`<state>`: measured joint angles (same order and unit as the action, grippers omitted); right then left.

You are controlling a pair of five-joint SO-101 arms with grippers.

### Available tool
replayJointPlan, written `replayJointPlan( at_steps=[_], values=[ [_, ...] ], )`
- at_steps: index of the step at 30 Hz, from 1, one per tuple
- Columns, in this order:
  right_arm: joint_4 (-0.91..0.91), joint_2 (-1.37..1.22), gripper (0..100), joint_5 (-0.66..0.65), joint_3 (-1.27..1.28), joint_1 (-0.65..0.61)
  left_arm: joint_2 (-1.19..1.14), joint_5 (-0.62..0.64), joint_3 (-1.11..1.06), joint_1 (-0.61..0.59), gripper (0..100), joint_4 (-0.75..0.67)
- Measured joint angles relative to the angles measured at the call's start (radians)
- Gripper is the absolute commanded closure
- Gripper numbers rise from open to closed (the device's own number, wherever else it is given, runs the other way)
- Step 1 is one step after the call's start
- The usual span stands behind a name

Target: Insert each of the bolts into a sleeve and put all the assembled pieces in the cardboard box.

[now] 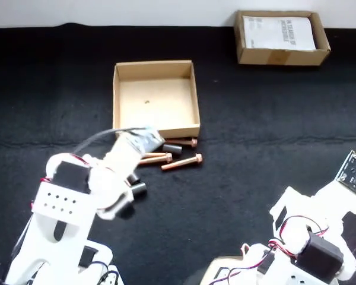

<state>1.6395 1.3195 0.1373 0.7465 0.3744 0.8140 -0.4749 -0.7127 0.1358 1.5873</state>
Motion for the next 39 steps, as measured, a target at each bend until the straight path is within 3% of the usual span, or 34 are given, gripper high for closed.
replayJointPlan(
  at_steps=[5, 8, 14, 18, 24, 32, 39],
  values=[
    [0.0, 0.0, 99.1, 0.0, 0.0, 0.0, -0.002, -0.002, -0.028, -0.069, 73, -0.21],
    [0.0, 0.0, 99.1, 0.0, 0.0, 0.0, -0.002, -0.002, -0.04, -0.055, 73, -0.25],
    [-0.011, 0.0, 99.1, 0.0, 0.005, 0.0, -0.034, -0.002, -0.04, 0.08, 73, -0.265],
    [-0.078, 0.0, 99.1, 0.0, 0.052, 0.002, -0.187, -0.005, 0.008, 0.181, 73, -0.265],
    [-0.11, 0.0, 99.1, 0.0, 0.103, 0.003, -0.499, -0.015, 0.204, 0.203, 73, -0.267],
    [-0.195, 0.0, 99.1, 0.0, 0.183, 0.006, -0.802, -0.18, 0.46, 0.227, 73, -0.236],
    [-0.29, 0.0, 99.1, 0.0, 0.29, 0.006, -1.016, -0.209, 0.687, 0.278, 73, -0.196]
  ],
)
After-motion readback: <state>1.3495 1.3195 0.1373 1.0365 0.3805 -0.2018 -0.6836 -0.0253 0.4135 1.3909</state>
